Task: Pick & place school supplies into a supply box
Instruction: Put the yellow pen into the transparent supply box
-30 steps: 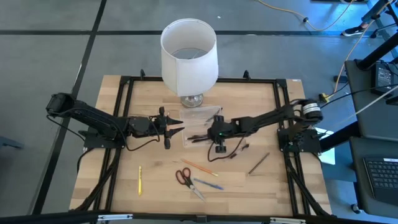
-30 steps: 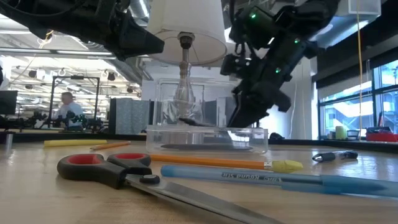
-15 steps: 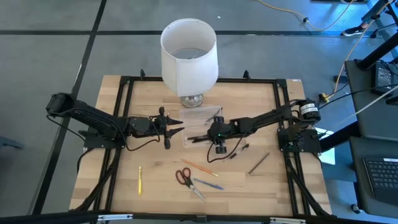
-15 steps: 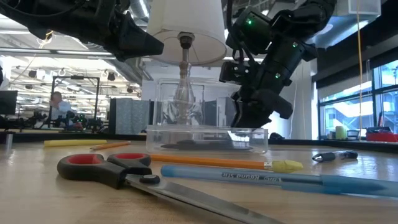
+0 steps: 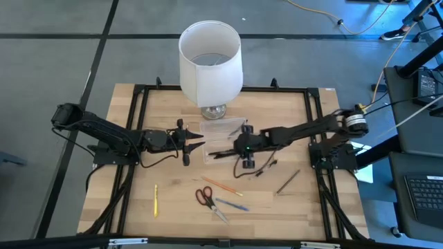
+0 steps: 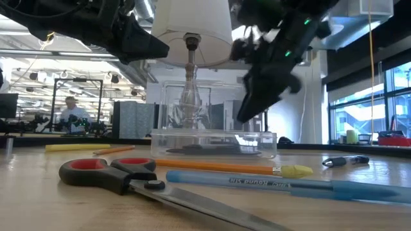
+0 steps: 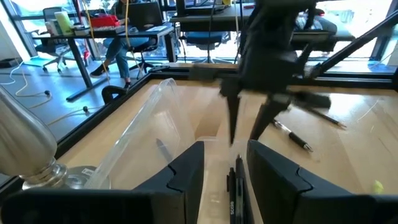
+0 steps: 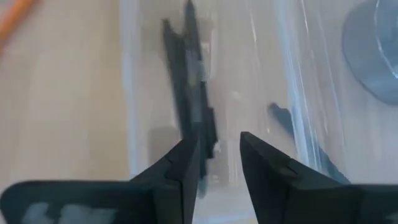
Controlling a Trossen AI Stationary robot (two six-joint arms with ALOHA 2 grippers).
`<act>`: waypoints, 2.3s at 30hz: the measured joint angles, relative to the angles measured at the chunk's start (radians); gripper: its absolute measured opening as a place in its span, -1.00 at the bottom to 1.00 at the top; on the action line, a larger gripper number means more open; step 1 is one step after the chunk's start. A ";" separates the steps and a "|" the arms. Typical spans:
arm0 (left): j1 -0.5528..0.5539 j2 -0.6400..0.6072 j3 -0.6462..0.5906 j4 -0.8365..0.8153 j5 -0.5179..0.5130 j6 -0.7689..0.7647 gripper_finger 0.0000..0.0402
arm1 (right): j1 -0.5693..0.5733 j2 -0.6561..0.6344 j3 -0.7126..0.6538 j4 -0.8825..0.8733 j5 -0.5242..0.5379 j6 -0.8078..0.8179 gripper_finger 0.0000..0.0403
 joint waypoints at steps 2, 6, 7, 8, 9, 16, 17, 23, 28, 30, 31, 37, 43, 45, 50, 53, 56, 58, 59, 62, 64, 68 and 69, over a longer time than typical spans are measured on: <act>0.000 0.000 0.000 -0.009 -0.003 0.003 -0.43 | 0.016 -0.061 -0.032 -0.023 -0.002 0.031 -0.41; 0.000 -0.001 0.002 -0.061 -0.124 -0.006 -0.45 | 0.056 -0.202 -0.145 -0.050 -0.001 0.129 -0.41; 0.001 -0.002 0.012 -0.110 -0.162 -0.029 -0.46 | 0.068 -0.242 -0.177 -0.049 0.000 0.156 -0.41; 0.001 -0.006 0.025 -0.169 -0.197 -0.055 -0.46 | 0.080 -0.279 -0.207 -0.045 0.000 0.190 -0.41; 0.001 -0.012 0.040 -0.237 -0.227 -0.083 -0.47 | 0.089 -0.318 -0.236 -0.040 -0.001 0.225 -0.41; 0.001 -0.024 0.205 -0.745 -0.289 -0.365 -0.50 | 0.125 -0.517 -0.375 -0.031 0.000 0.380 -0.41; 0.001 -0.024 0.226 -0.830 -0.289 -0.425 -0.51 | 0.126 -0.537 -0.390 -0.033 0.000 0.390 -0.41; 0.020 -0.024 0.261 -1.188 -0.268 -0.783 -0.59 | 0.126 -0.588 -0.470 0.019 0.002 0.373 -0.41; 0.029 -0.020 0.261 -1.239 -0.222 -0.844 -0.63 | 0.126 -0.576 -0.501 0.021 0.043 0.362 -0.41; 0.029 -0.020 0.261 -1.236 -0.210 -0.818 -0.63 | 0.125 -0.576 -0.509 0.023 0.062 0.362 -0.41; 0.028 -0.020 0.261 -1.237 -0.209 -0.793 -0.63 | 0.125 -0.577 -0.514 0.031 0.070 0.362 -0.41; 0.029 -0.021 0.261 -1.236 -0.209 -0.736 -0.62 | 0.125 -0.578 -0.520 0.035 0.077 0.360 -0.41; 0.029 -0.021 0.261 -1.236 -0.206 -0.802 -0.44 | 0.125 -0.578 -0.520 0.035 0.077 0.360 -0.41; 0.029 -0.020 0.261 -1.236 -0.209 -0.804 -0.34 | 0.125 -0.578 -0.520 0.035 0.077 0.360 -0.41; 0.029 -0.021 0.261 -1.236 -0.173 -0.833 -0.13 | 0.125 -0.578 -0.520 0.035 0.077 0.360 -0.41; 0.028 -0.021 0.261 -1.237 -0.108 -0.868 -0.09 | 0.125 -0.578 -0.520 0.035 0.077 0.360 -0.41; 0.040 -0.010 0.261 -1.298 -0.103 -0.970 -0.10 | 0.125 -0.578 -0.520 0.035 0.077 0.359 -0.41; 0.053 0.004 0.261 -1.365 -0.085 -1.046 -0.13 | 0.125 -0.578 -0.520 0.034 0.077 0.360 -0.41; 0.060 0.013 0.261 -1.394 -0.060 -1.083 -0.15 | 0.125 -0.578 -0.520 0.034 0.077 0.359 -0.41; 0.078 0.048 0.261 -1.434 0.002 -1.153 -0.20 | 0.125 -0.578 -0.520 0.033 0.077 0.360 -0.41; 0.087 0.077 0.261 -1.435 0.024 -1.157 -0.23 | 0.125 -0.578 -0.520 0.035 0.077 0.359 -0.41; 0.098 0.139 0.261 -1.430 0.050 -1.173 -0.27 | 0.125 -0.578 -0.520 0.034 0.077 0.359 -0.41; 0.101 0.153 0.261 -1.429 0.072 -1.184 -0.28 | 0.125 -0.578 -0.520 0.034 0.077 0.359 -0.41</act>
